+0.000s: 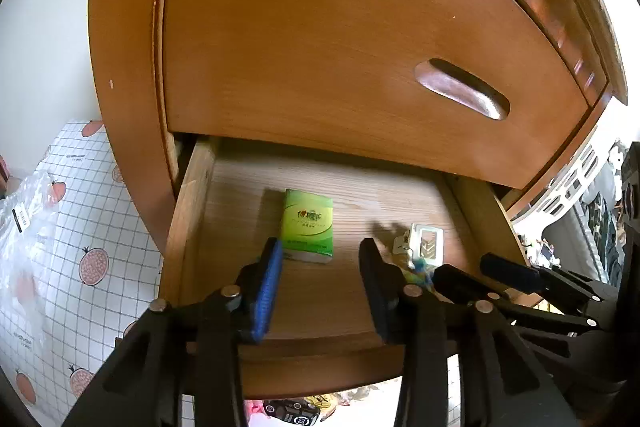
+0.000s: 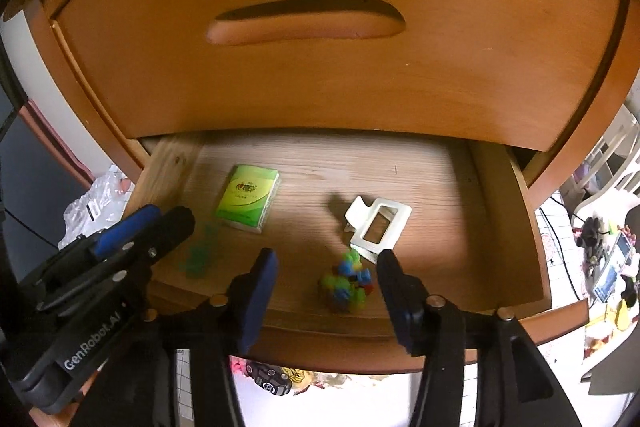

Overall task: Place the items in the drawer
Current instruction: 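Open both tools to drop the teal toy and blocks in the drawer, then withdraw both tools from the drawer back over the tray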

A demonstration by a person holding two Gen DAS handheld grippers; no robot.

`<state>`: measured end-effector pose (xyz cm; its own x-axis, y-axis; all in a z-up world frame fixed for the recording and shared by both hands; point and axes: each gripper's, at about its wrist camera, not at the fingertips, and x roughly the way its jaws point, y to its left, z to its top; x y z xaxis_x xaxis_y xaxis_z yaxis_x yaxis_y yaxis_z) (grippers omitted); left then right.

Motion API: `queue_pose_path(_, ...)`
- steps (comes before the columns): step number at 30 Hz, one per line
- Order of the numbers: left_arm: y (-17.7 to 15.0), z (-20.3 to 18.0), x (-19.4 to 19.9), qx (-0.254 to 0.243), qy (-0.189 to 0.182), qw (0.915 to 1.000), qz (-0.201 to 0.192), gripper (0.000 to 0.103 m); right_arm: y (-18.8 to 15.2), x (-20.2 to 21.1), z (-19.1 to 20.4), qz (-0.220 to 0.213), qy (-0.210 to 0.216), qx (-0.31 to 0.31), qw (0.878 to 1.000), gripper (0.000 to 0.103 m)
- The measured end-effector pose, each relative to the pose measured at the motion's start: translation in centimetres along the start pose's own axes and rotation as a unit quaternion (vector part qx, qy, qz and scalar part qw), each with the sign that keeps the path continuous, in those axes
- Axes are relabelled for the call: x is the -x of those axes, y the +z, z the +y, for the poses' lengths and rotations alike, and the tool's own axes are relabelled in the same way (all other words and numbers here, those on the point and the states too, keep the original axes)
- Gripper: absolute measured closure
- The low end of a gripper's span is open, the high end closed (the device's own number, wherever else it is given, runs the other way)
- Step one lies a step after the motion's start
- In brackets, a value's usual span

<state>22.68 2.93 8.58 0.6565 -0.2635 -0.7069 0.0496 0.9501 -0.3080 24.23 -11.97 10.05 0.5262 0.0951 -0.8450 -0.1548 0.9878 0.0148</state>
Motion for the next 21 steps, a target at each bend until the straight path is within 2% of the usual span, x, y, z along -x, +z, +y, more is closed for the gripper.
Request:
queue_pose_path(4,0.2,0.3,0.2,0.008,0.009,0.9999,-0.002,0.047,-0.1,-0.1,-0.2,0.0,-0.006,-0.002,1.0,0.042)
queue_pose_path(9,0.3,0.6,0.6,0.014,0.018,0.9997,-0.004,0.037,-0.1,-0.2,-1.1,-0.004,-0.008,-0.022,1.0,0.023)
queue_pose_path(13,0.4,0.5,0.7,0.015,0.029,0.9994,-0.007,0.032,-0.1,-0.1,-1.7,-0.009,-0.01,-0.032,0.999,0.014)
queue_pose_path(15,0.4,0.6,0.9,0.017,0.033,0.9993,-0.012,0.027,0.0,0.0,-1.9,-0.013,-0.012,-0.035,0.999,0.005)
queue_pose_path(21,0.4,0.5,1.4,0.012,0.051,0.9982,-0.03,0.011,0.0,0.6,-2.6,-0.024,-0.011,-0.043,0.999,0.0)
